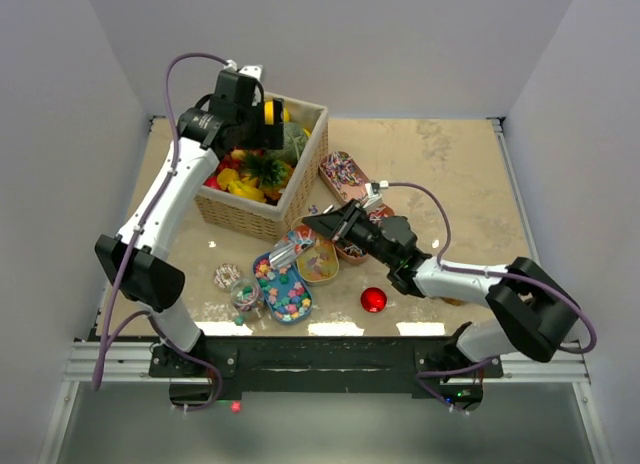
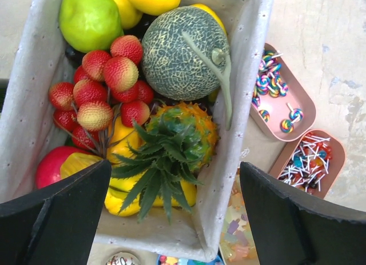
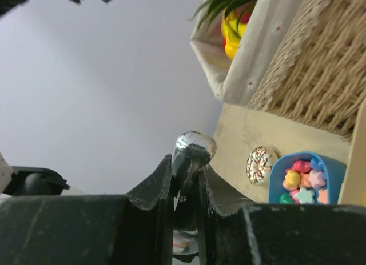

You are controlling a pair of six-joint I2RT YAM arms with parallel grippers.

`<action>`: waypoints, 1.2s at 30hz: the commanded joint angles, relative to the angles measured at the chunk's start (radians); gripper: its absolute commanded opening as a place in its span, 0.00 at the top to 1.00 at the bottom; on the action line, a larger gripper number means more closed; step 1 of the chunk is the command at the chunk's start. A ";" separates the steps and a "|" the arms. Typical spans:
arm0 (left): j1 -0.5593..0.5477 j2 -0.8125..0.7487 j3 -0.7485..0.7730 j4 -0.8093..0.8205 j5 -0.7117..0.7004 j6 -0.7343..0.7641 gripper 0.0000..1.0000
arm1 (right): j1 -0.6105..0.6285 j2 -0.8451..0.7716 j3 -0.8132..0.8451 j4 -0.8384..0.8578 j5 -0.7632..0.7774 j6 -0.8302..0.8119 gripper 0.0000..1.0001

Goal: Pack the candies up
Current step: Place the fake candies in the packing bottle.

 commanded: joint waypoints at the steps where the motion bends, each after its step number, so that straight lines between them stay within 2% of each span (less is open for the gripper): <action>1: 0.025 -0.071 -0.021 0.013 -0.019 -0.006 0.01 | 0.057 0.032 0.103 0.067 -0.023 -0.080 1.00; 15: 0.081 -0.134 -0.107 -0.005 0.004 -0.023 0.01 | 0.170 0.136 0.236 -0.063 0.009 -0.237 1.00; 26: 0.095 -0.152 -0.124 -0.002 0.023 -0.030 0.01 | 0.192 0.210 0.308 -0.125 0.033 -0.312 1.00; 36: 0.098 -0.157 -0.135 -0.003 0.029 -0.033 0.00 | 0.212 0.205 0.353 -0.213 0.059 -0.416 1.00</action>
